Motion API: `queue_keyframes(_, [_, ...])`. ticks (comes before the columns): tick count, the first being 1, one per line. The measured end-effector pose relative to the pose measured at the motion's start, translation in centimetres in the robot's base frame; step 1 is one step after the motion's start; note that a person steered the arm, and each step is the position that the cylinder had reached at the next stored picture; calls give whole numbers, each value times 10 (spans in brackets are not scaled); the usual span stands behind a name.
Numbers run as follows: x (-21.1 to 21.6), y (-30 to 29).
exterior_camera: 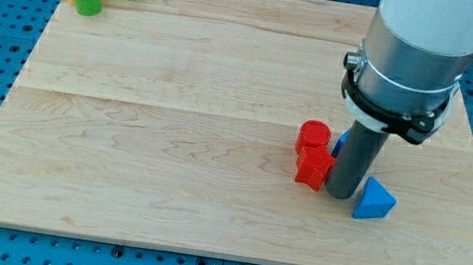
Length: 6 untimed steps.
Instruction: Push the red star into the blue cube
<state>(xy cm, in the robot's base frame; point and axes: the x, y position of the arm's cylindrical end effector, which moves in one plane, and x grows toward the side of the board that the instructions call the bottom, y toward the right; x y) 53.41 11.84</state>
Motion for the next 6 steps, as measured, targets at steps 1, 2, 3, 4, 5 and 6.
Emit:
queue_keyframes(1, [22, -82])
queue_keyframes(2, [-8, -62])
queue_keyframes(3, [-34, -17])
queue_keyframes(4, [-71, 11])
queue_keyframes(5, [-76, 18])
queue_keyframes(6, [-57, 18])
